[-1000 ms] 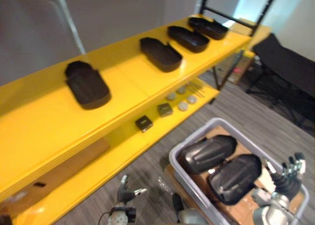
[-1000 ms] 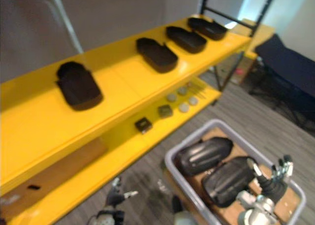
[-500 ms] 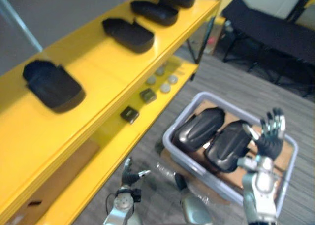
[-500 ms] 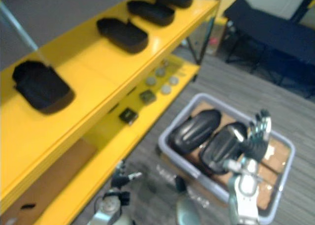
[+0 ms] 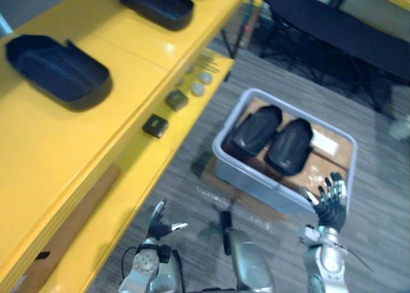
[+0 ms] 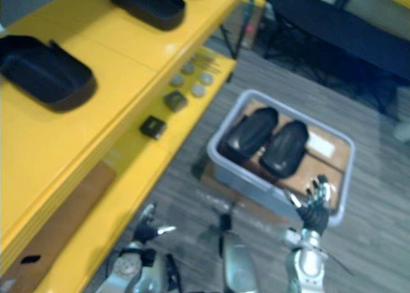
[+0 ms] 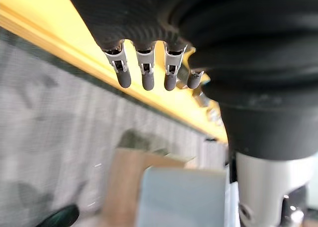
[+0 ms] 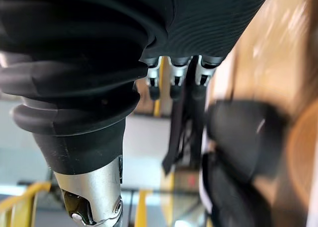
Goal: Walk over and take plastic housings, then place them on the shelf
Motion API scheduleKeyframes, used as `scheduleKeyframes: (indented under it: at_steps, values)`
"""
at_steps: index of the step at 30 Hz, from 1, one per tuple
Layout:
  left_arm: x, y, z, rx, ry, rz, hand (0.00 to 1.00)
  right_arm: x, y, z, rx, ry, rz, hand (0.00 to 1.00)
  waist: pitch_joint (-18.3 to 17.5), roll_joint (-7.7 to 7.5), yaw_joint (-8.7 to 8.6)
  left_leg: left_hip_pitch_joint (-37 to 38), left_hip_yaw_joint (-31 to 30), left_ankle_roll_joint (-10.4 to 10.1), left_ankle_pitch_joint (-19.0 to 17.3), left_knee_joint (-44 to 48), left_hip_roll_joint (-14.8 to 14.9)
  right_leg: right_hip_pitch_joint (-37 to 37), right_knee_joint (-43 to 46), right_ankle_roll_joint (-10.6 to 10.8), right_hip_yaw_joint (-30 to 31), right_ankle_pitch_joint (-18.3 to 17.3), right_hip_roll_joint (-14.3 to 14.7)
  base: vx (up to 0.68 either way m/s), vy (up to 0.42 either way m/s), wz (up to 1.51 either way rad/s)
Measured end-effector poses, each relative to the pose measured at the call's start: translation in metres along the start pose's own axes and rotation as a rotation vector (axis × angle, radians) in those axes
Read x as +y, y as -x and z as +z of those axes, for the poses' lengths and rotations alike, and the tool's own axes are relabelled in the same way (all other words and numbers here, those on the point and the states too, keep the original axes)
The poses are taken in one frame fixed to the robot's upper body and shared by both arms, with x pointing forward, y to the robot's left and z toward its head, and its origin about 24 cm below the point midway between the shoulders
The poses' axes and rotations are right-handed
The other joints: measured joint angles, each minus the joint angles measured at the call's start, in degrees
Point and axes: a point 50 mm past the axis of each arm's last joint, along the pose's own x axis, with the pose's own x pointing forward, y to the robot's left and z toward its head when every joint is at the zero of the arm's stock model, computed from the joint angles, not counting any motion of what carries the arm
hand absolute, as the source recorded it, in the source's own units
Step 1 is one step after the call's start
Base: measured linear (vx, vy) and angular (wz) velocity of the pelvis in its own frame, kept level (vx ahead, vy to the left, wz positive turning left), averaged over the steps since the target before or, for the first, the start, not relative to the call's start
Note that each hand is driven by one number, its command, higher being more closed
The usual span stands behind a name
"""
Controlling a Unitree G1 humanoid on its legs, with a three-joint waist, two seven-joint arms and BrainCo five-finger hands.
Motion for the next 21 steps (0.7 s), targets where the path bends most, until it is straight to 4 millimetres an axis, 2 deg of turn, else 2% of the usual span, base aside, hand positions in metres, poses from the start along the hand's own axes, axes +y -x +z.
scheduleKeyframes:
  at_steps: [2,3,4,7,8,9,10,12,14,15,16,17,18,19,20,21]
  values:
    - [0.011,0.011,-0.018,0.075,0.009,0.048,0.0,0.005,-0.006,0.004,-0.028,0.005,0.005,0.0,-0.1,-0.13,1.22,0.1,2.6,-0.3,1.5,-1.6,2.0,4.4,2.4,-0.8,-2.6,-3.9,-2.6,-0.06,-0.025,-0.75]
    - [0.015,0.015,-0.024,0.096,0.011,0.063,0.0,0.005,-0.006,0.004,-0.028,0.006,-0.002,0.0,-0.1,-0.21,1.53,0.1,3.3,-0.6,1.7,-1.8,2.4,5.6,2.1,-0.9,-3.4,-4.5,-3.5,-0.03,-0.08,-0.58]
    - [0.023,0.019,-0.027,0.108,0.061,0.112,0.0,0.004,-0.006,0.004,-0.026,0.014,-0.015,0.0,-0.5,-0.9,2.25,0.0,4.3,-1.2,2.2,-2.1,3.3,8.0,0.5,-1.4,-4.3,-5.2,-5.1,-0.02,-0.105,-0.57]
    - [0.042,0.026,-0.037,0.13,0.068,0.18,0.0,0.008,-0.011,0.008,-0.046,0.012,-0.023,0.0,-1.2,-1.59,3.32,0.0,7.0,-3.3,3.3,-2.5,5.3,10.5,-5.4,-1.8,-4.9,-4.4,-7.7,-0.03,-0.151,-0.66]
    - [0.048,0.031,-0.045,0.164,0.065,0.199,0.0,0.008,-0.013,0.009,-0.046,0.011,-0.036,0.0,-1.6,-2.3,3.26,-0.3,7.5,-4.4,3.9,-2.4,6.3,10.4,-7.8,-0.8,-4.8,-3.6,-7.7,-0.03,-0.147,-0.42]
    - [0.05,0.035,-0.051,0.189,0.066,0.208,0.0,0.006,-0.013,0.009,-0.042,0.014,-0.052,0.0,-1.7,-2.24,3.0,-1.1,6.1,-5.2,4.9,-2.5,6.4,10.3,-9.1,0.5,-5.4,-3.8,-7.0,-0.04,-0.262,-0.58]
    - [0.048,0.038,-0.057,0.217,0.071,0.209,0.0,0.002,-0.016,0.01,-0.036,0.025,-0.069,0.0,-1.5,-1.81,3.19,-1.9,3.0,-6.1,5.9,-3.3,6.2,10.4,-11.6,3.1,-6.6,-3.9,-6.3,-0.03,-0.244,-0.52]
    - [0.046,0.039,-0.063,0.243,0.089,0.214,0.0,0.001,-0.023,0.01,-0.017,0.047,-0.067,0.0,-1.1,-1.08,3.7,-2.4,2.2,-7.5,6.8,-4.6,6.5,10.1,-13.6,6.3,-8.1,-4.9,-5.7,0.0,-0.282,-0.54]
    - [0.044,0.038,-0.06,0.232,0.114,0.231,0.0,0.0,-0.034,0.008,0.003,0.082,-0.051,0.0,0.4,0.22,3.23,-3.0,-0.8,-8.4,8.4,-5.6,6.3,7.5,-10.7,5.6,-8.0,-4.9,-4.6,-0.04,-0.248,-0.36]
    - [0.045,0.037,-0.058,0.219,0.143,0.264,0.0,0.004,-0.048,0.011,-0.003,0.081,-0.04,0.0,1.7,0.56,3.3,-3.1,-2.2,-9.1,8.8,-6.7,5.8,5.7,-8.6,4.6,-7.8,-5.5,-4.5,-0.08,-0.166,-0.35]
    - [0.044,0.035,-0.056,0.211,0.164,0.275,0.0,0.006,-0.057,0.014,-0.014,0.074,-0.043,0.0,2.4,0.69,3.3,-3.2,-2.6,-9.6,9.1,-7.3,5.5,4.9,-7.8,4.5,-7.7,-5.6,-4.5,-0.13,-0.146,-0.21]
    - [0.045,0.031,-0.052,0.195,0.196,0.295,0.0,0.007,-0.077,0.022,-0.039,0.054,-0.065,0.0,3.3,0.76,3.31,-4.4,-3.6,-9.8,10.2,-8.5,4.5,2.7,-6.7,4.3,-7.8,-5.7,-5.1,-0.12,-0.097,0.02]
    - [0.046,0.029,-0.05,0.186,0.204,0.303,0.0,0.006,-0.088,0.026,-0.049,0.047,-0.084,0.0,3.5,0.65,3.33,-5.5,-3.8,-9.8,11.0,-9.0,3.8,1.3,-6.2,4.3,-7.9,-5.7,-5.7,-0.16,-0.108,0.26]
    - [0.045,0.026,-0.046,0.173,0.207,0.31,0.0,0.001,-0.113,0.035,-0.055,0.044,-0.127,0.0,3.7,0.92,3.44,-7.8,-5.3,-9.8,12.3,-10.2,2.1,-1.1,-5.4,4.1,-8.3,-5.6,-6.9,-0.15,-0.079,0.46]
    - [0.042,0.022,-0.043,0.167,0.214,0.305,0.0,-0.006,-0.137,0.048,-0.061,0.034,-0.168,0.0,4.3,1.81,3.86,-9.3,-6.2,-9.5,13.5,-11.1,0.7,-2.6,-4.8,4.0,-9.1,-5.5,-8.0,-0.14,-0.085,0.54]
    - [0.039,0.019,-0.042,0.167,0.224,0.302,0.0,-0.01,-0.147,0.055,-0.064,0.029,-0.189,0.0,4.7,2.68,4.14,-9.8,-6.9,-9.4,14.0,-11.3,0.0,-2.8,-4.8,4.0,-9.6,-5.5,-8.5,-0.14,-0.049,0.6]
